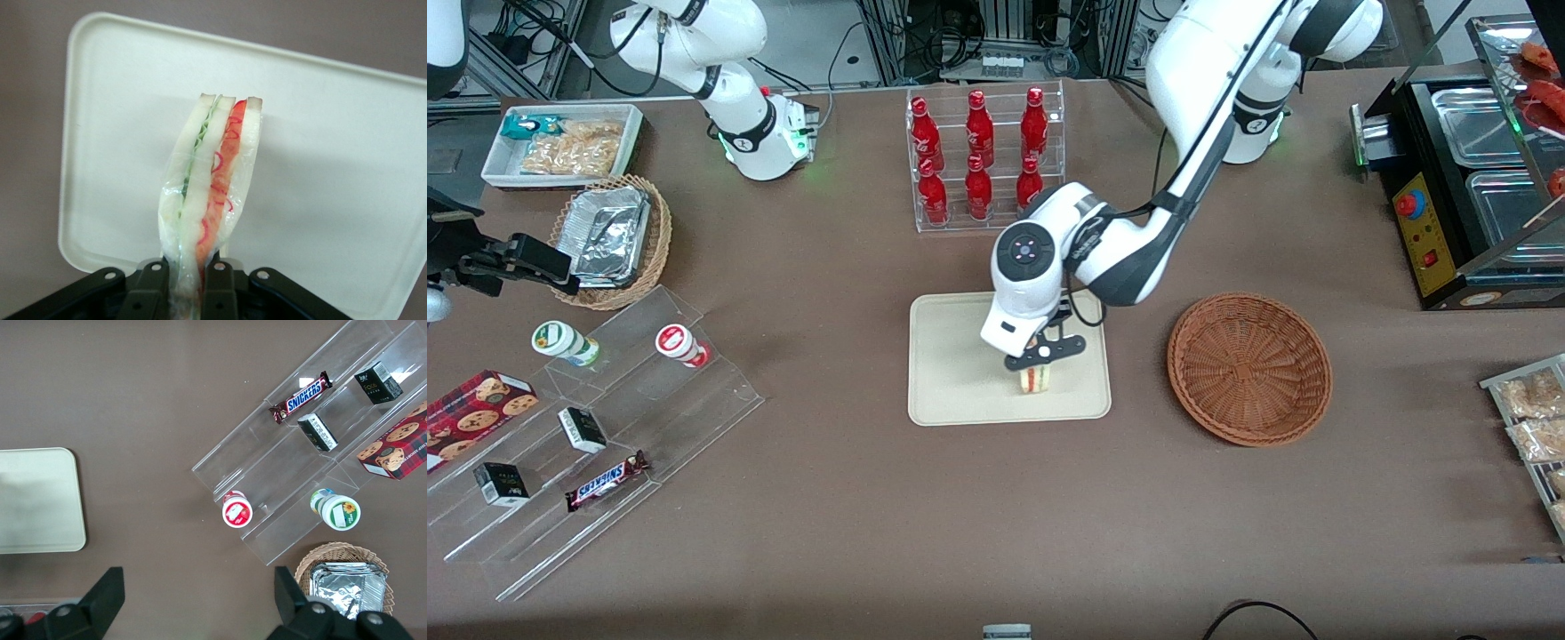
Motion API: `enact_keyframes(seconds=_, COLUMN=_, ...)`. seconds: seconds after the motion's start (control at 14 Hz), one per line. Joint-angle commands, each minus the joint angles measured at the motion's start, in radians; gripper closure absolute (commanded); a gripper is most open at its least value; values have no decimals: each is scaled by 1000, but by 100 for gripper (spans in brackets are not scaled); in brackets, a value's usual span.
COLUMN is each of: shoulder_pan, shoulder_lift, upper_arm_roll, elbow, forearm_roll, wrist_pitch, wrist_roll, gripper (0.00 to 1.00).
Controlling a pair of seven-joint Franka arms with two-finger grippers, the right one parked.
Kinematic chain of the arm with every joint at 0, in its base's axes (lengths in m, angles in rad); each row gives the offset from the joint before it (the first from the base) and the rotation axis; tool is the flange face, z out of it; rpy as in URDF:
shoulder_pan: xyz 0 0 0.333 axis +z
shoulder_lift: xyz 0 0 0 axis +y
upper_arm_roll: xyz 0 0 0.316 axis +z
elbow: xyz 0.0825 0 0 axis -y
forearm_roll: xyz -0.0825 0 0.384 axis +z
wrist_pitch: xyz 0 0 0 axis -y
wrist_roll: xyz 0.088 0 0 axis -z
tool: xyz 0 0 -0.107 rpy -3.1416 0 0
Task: Place sandwich from basket to tray
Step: 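Carry the sandwich with the left gripper over the cream tray and lower it, then open the left gripper to release the sandwich onto the tray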
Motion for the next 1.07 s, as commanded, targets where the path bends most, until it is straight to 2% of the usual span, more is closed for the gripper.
enact_keyframes(seconds=0.0, shoulder_pan=-25, shoulder_lift=57, upper_arm_roll=0, elbow=82, forearm_roll=-11, wrist_pitch=-20, wrist_roll=1, gripper=83)
enact_keyframes(seconds=0.21, shoulder_pan=-35, shoulder_lift=100, upper_arm_roll=0, elbow=102, forearm_roll=-11, wrist_pitch=-4, wrist_roll=-11, gripper=82)
enact_keyframes(seconds=0.36, shoulder_pan=-42, shoulder_lift=112, upper_arm_roll=-1, elbow=102, forearm_roll=-9, wrist_pitch=11, wrist_roll=-60, gripper=74)
enact_keyframes(seconds=0.57, shoulder_pan=-42, shoulder_lift=112, upper_arm_roll=-1, elbow=96, forearm_roll=-11, wrist_pitch=37, wrist_roll=-87, gripper=73)
enact_keyframes(seconds=0.64, shoulder_pan=-42, shoulder_lift=112, upper_arm_roll=-1, elbow=96, forearm_roll=-11, wrist_pitch=37, wrist_roll=-105, gripper=61)
enact_keyframes(seconds=0.71, shoulder_pan=-42, shoulder_lift=112, upper_arm_roll=-1, elbow=96, forearm_roll=-11, wrist_pitch=37, wrist_roll=-108, gripper=11)
enact_keyframes(seconds=0.79, shoulder_pan=-42, shoulder_lift=111, upper_arm_roll=-1, elbow=96, forearm_roll=-9, wrist_pitch=37, wrist_roll=-108, gripper=0)
enact_keyframes(seconds=1.0, shoulder_pan=-40, shoulder_lift=91, upper_arm_roll=0, elbow=103, forearm_roll=-8, wrist_pitch=36, wrist_roll=-102, gripper=0)
